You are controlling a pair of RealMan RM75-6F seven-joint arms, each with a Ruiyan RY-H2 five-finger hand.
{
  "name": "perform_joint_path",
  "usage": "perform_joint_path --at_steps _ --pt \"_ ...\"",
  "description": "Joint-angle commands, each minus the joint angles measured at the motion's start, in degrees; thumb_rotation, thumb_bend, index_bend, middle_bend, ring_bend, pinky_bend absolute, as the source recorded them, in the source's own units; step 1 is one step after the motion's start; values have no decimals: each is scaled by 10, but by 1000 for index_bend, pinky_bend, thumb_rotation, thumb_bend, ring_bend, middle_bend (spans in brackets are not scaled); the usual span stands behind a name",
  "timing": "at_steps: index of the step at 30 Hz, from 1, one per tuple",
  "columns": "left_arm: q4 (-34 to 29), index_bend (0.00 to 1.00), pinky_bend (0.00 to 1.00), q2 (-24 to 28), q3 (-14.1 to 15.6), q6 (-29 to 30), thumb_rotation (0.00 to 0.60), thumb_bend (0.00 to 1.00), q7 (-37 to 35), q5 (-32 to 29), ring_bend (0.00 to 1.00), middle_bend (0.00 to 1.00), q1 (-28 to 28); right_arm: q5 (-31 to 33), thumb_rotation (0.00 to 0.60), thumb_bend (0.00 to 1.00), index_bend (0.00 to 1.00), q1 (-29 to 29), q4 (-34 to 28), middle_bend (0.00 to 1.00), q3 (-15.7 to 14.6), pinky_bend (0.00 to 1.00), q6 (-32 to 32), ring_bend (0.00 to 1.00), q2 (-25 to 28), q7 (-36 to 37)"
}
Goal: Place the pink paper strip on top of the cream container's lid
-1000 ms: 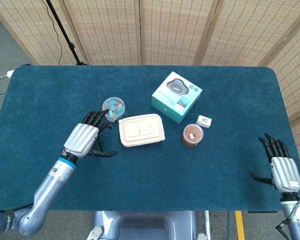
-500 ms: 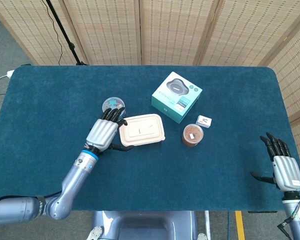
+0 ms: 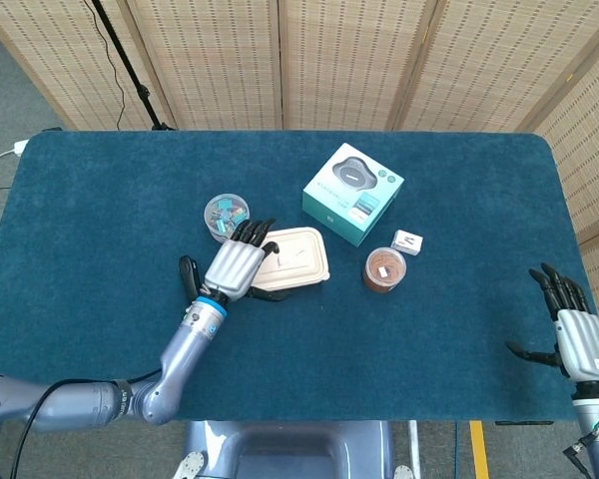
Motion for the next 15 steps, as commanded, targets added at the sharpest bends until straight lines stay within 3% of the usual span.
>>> perform_joint_path --at_steps 1,6,15 --pt "27 327 0 -26 1 -2 190 0 0 5 0 0 -15 0 600 0 68 0 -1 0 1 0 -4 0 3 5" --pt "57 327 0 -56 6 -3 190 0 11 -3 0 0 -27 4 600 0 71 -2 -1 0 5 0 -9 0 8 16" --pt "69 327 0 -63 14 3 190 0 2 6 0 0 -21 6 600 0 74 -5 -1 0 10 0 -14 0 12 27"
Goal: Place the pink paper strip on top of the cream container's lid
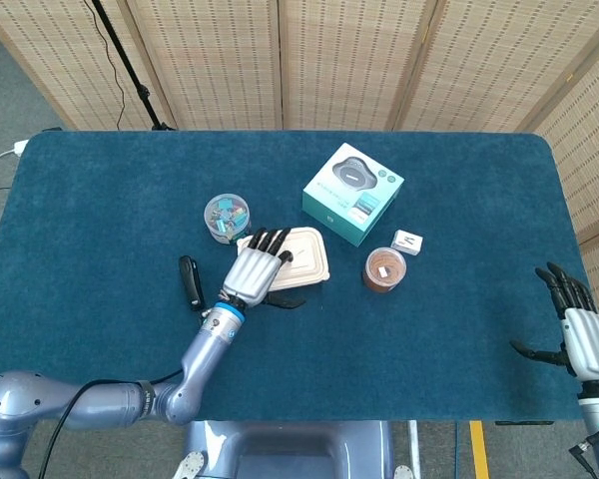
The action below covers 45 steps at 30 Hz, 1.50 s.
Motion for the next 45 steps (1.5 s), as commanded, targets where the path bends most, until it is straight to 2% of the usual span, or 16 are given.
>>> perform_joint_path --at_steps 1,18,45 --pt "0 327 0 1 0 2 190 0 -2 3 0 0 2 0 600 0 74 0 0 0 1 0 -1 0 0 1" --pt "-13 326 0 21 2 1 188 0 -1 -11 0 0 13 2 600 0 76 -2 -4 0 5 0 -13 0 2 4" --pt "-16 327 0 40 24 -4 187 0 -14 1 0 0 32 0 600 0 82 -5 -10 0 9 0 -16 0 6 9"
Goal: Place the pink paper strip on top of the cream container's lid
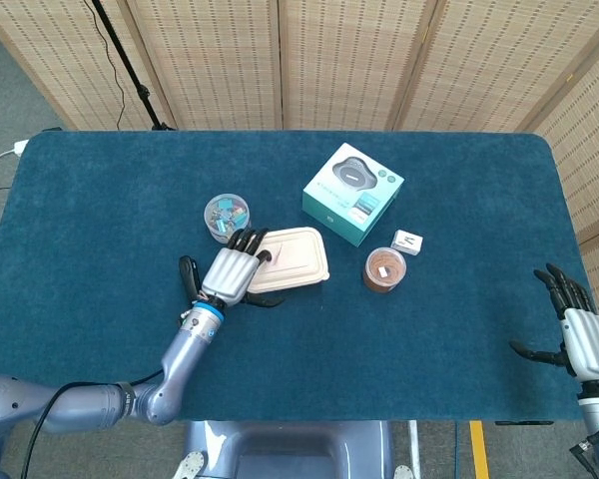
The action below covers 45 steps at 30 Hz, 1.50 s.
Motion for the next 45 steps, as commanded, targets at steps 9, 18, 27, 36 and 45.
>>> perform_joint_path --at_steps 9,18,27,36,45 --pt "-5 327 0 7 8 3 186 0 2 11 0 0 5 -1 600 0 89 -1 -2 0 1 0 -2 0 2 3" --pt "-20 327 0 14 15 0 185 0 1 18 0 0 11 -1 600 0 95 -1 -4 0 1 0 -3 0 2 1" --pt "-18 327 0 18 13 -4 185 0 0 15 0 0 11 -1 600 0 100 -2 -6 0 1 0 -5 0 4 2" --pt "-7 327 0 23 8 -12 185 0 -7 9 0 0 11 -3 600 0 105 -3 -8 0 1 0 -5 0 6 4" --pt "-27 327 0 38 -4 -1 183 0 -10 19 0 0 9 -1 600 0 110 -2 -8 0 2 0 -8 0 6 6"
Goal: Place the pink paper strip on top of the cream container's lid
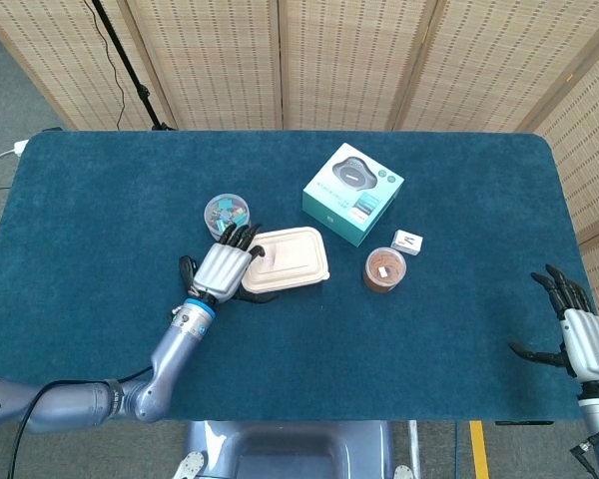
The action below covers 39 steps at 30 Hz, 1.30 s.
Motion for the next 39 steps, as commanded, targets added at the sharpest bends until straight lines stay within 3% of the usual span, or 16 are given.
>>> perform_joint_path --at_steps 1,39 --pt "-4 327 0 2 -2 2 184 0 3 0 0 0 -1 -1 600 0 110 0 -1 0 0 0 -1 0 0 1" --pt "30 327 0 -35 -2 -4 181 0 29 -32 0 0 -21 -2 600 0 119 -1 -3 0 0 0 -4 0 9 20"
